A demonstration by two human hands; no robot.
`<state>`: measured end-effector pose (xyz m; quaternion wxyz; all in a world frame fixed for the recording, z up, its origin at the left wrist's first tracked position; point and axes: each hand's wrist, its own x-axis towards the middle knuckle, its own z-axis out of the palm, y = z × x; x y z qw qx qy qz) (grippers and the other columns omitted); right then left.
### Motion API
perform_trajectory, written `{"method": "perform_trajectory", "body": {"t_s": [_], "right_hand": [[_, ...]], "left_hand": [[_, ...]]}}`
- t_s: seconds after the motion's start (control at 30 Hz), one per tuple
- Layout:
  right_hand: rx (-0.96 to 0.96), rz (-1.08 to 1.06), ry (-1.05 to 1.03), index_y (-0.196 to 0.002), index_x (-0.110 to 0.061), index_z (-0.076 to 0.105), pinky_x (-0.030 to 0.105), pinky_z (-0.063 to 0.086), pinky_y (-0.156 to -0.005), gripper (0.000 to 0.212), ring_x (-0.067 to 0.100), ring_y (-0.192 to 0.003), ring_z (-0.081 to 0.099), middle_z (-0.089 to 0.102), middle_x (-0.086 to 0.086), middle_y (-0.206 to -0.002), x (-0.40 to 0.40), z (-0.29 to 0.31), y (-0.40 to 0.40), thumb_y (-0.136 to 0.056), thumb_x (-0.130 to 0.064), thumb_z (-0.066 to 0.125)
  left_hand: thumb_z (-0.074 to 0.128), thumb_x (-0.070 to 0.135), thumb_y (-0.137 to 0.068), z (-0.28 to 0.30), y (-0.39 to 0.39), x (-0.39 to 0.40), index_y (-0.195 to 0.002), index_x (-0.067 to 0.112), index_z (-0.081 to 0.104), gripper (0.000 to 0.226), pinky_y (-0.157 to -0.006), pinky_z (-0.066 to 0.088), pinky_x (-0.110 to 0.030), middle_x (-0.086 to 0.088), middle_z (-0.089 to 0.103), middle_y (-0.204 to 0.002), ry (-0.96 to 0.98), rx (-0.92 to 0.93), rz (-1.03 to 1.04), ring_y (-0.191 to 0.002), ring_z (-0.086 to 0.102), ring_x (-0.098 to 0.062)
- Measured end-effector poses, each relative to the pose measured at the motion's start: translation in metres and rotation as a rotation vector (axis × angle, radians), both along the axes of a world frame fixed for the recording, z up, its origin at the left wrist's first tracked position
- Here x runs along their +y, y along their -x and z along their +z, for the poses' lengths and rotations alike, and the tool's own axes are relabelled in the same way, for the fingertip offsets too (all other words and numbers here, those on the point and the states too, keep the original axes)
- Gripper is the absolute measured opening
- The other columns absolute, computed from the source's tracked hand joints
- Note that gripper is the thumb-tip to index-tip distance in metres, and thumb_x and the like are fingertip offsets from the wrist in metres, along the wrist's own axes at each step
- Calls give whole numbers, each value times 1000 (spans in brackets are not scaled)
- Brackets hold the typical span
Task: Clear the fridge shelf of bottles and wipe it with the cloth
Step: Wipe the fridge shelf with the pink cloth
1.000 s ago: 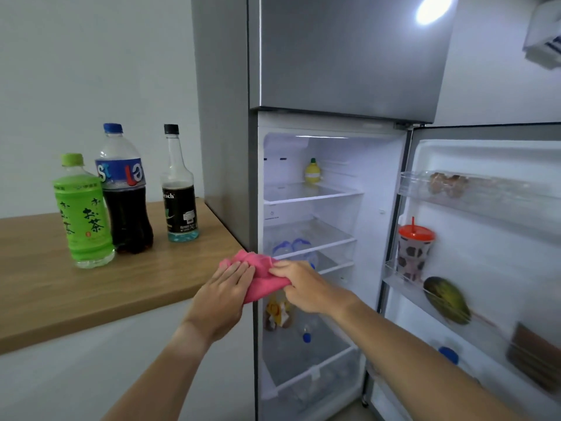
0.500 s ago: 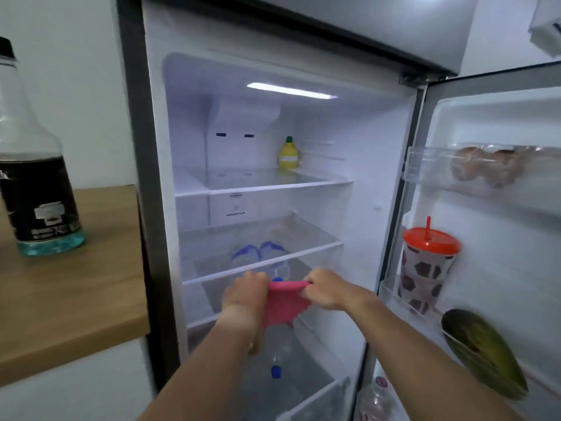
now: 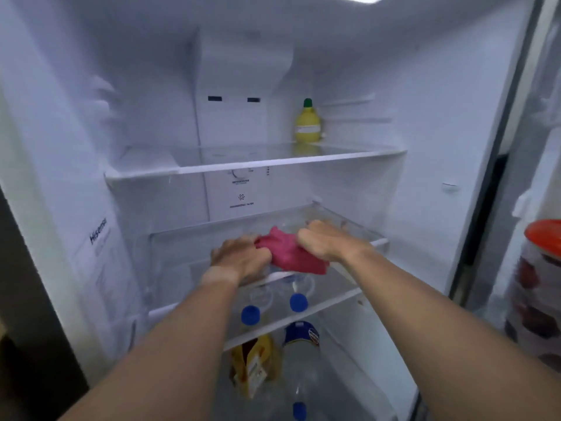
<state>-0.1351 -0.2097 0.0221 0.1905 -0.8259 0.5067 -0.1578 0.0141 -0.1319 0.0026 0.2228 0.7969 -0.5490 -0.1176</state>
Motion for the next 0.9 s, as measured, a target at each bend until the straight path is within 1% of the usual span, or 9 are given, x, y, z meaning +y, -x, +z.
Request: {"method": "perform_trajectory", "body": {"t_s": [0.07, 0.13, 0.2, 0.3, 0.37, 0.5, 0.73, 0.83, 0.9], "right_hand": [[-214, -9, 28, -97, -5, 72, 35, 44, -94, 28, 35, -115, 61, 69, 17, -118, -6, -3, -11, -93, -23, 51], [-133, 122, -11, -117, -13, 74, 27, 42, -93, 34, 29, -123, 59, 67, 11, -129, -9, -10, -30, -99, -32, 51], [170, 215, -47, -151, -26, 46, 30, 22, -116, 59, 24, -150, 30, 35, 6, -163, -11, -26, -51, -100, -56, 39], [360, 212, -32, -163, -32, 3, 45, -6, -124, 79, 24, -157, -10, -8, 5, -171, -18, -41, -73, -97, -69, 25], [367, 260, 0, -162, -33, 2, 47, -7, -124, 80, 23, -157, -10, -8, 5, -171, -26, -43, -83, -95, -71, 23], [403, 356, 97, -163, -34, 7, 45, -1, -125, 75, 21, -157, -1, 0, 2, -172, -52, -43, -99, -97, -69, 22], [400, 311, 117, -162, -36, 11, 42, 5, -125, 76, 21, -157, 7, 9, 3, -171, -102, -43, -117, -95, -72, 18], [440, 318, 112, -160, -45, 8, 48, 5, -124, 105, 24, -157, 6, 9, 2, -171, -120, -41, -112, -69, -96, -4], [419, 305, 89, -161, -39, 12, 54, 2, -123, 121, 28, -156, 5, 8, 4, -171, -127, -38, -105, -60, -104, 5]], "left_hand": [[44, 36, -71, 3, -11, -7, -138, 31, 50, 67, -111, 33, -43, -4, 50, -147, 3, 24, 64, -134, 46, -29], [47, 31, -84, -6, -31, -13, -141, 22, 47, 58, -110, 30, -42, -12, 47, -148, 9, -55, 222, -136, 42, -33], [43, 31, -87, -19, -52, -14, -138, 14, 49, 54, -110, 31, -44, -16, 48, -144, -55, -187, 379, -134, 41, -37], [37, 43, -87, -32, -65, -24, -146, 14, 37, 66, -115, 20, -52, -14, 33, -154, -161, -205, 427, -142, 25, -42], [38, 50, -85, -31, -67, -32, -147, 18, 33, 70, -115, 19, -55, -13, 30, -156, -213, -237, 400, -143, 22, -45], [33, 47, -83, -30, -74, -31, -129, 18, 51, 57, -102, 34, -49, -12, 50, -140, -154, -361, 289, -128, 45, -40], [23, 47, -95, -37, -79, -33, -132, 22, 48, 51, -107, 28, -48, -10, 44, -144, -77, -323, 289, -134, 38, -36], [22, 46, -97, -40, -80, -31, -136, 22, 44, 51, -110, 26, -50, -9, 41, -148, -76, -325, 281, -136, 36, -37], [21, 46, -97, -39, -79, -33, -145, 24, 35, 55, -112, 23, -52, -9, 33, -155, -99, -324, 280, -141, 30, -37]]}}
